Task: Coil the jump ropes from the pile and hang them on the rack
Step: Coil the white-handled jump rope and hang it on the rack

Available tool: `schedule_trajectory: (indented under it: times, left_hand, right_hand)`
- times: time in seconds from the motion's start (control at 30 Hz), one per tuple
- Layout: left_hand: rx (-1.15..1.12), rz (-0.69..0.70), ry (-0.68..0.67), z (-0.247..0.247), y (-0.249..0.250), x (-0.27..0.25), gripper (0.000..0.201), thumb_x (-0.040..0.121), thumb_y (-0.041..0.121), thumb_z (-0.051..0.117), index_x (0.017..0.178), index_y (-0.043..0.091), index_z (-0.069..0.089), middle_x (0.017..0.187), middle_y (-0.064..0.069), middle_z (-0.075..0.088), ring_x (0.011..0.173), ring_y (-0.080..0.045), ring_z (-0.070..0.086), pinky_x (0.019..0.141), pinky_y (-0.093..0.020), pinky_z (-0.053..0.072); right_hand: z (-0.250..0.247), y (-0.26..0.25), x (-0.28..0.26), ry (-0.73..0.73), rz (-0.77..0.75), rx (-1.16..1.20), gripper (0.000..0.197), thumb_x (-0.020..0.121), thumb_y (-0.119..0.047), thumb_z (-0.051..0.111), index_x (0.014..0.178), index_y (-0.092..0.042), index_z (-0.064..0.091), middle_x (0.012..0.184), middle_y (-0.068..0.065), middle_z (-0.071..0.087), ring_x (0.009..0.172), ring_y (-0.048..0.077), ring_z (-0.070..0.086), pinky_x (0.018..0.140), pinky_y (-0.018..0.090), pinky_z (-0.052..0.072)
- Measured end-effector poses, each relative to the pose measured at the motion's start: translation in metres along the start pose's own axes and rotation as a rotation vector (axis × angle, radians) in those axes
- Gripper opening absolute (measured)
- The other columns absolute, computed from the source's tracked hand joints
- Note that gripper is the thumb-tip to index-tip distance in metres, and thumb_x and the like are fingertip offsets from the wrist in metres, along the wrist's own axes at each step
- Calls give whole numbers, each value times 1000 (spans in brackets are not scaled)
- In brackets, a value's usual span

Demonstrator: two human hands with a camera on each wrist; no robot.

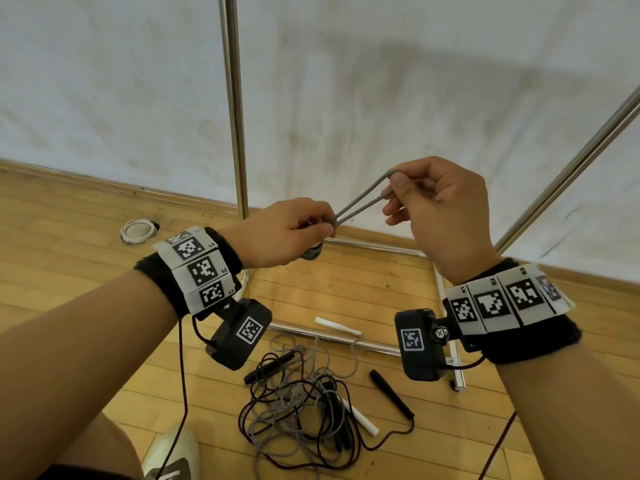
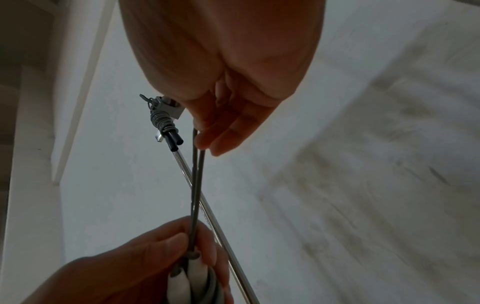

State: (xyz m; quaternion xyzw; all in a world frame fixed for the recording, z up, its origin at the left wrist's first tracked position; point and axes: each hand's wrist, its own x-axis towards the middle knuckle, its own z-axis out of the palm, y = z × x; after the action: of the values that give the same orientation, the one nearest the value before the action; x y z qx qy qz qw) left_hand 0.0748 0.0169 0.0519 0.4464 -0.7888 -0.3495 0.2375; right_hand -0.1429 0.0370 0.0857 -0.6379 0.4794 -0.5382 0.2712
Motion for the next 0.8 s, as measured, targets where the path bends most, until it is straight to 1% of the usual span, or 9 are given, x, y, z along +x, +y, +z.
schedule_trajectory:
  times: [0.1,0.2,0.27,0.33,0.4,0.5,0.57,0.7,0.8]
  left_hand:
    - [22,9,22,-2,1,0,18,102,27,48,98,24,65,85,-5,66,73,-24,62,65,-28,49]
    - [35,4,23,-5,4,-1,16,100,27,52,97,24,68,88,-3,69,80,-22,65,67,-31,51]
    - [21,-6,14,-11,7,-3,13,97,23,58,98,23,71,91,0,72,85,-17,68,79,-35,56]
    - [-71,39,15,-18,14,-4,14,94,12,62,104,18,72,100,3,74,96,-12,69,93,-39,54]
    - [-208,103,27,-24,28,-2,22,93,7,64,113,15,70,108,2,73,106,-12,67,98,-36,52]
    - [-199,173,42,-31,57,10,28,93,15,66,121,17,67,110,3,74,105,-8,68,92,-23,51]
    - [-81,218,60,-37,79,20,21,91,18,69,113,17,72,100,6,76,94,-3,69,82,-13,50]
    - [47,264,81,-56,114,35,6,87,21,75,92,17,76,80,5,75,74,-2,70,70,-14,51]
    - [66,257,119,-74,133,45,2,89,17,71,88,15,72,77,4,76,73,-4,71,74,-23,56]
  right_hand:
    - [-6,-7,5,33,-49,-10,8,95,-8,62,97,-9,69,74,1,70,61,13,68,54,32,59]
    - [-5,-14,6,0,-64,-13,8,95,-7,61,98,-8,69,75,2,70,62,14,68,53,31,58]
    - [-3,-19,6,-61,-71,-24,9,95,-7,61,100,-9,68,77,1,70,64,15,69,54,32,59]
    - [-3,-24,7,-82,-79,-19,9,95,-7,61,100,-11,68,77,0,70,66,15,70,56,33,59]
    - [-4,-30,9,-74,-87,-7,10,95,-8,61,96,-15,68,76,-2,71,66,15,70,57,33,59]
    - [-7,-41,13,-49,-88,0,10,95,-8,61,93,-14,67,73,-3,72,65,15,71,58,30,59]
    - [-13,-51,15,-24,-95,-3,10,95,-8,60,93,-14,67,74,-3,72,64,14,71,57,28,58]
    - [-33,-70,26,8,-95,-4,14,96,-9,59,92,-20,66,73,0,68,59,11,64,54,24,55]
    - [-45,-83,39,-15,-73,-16,12,97,-12,57,97,-22,64,72,-12,63,59,9,58,55,22,51]
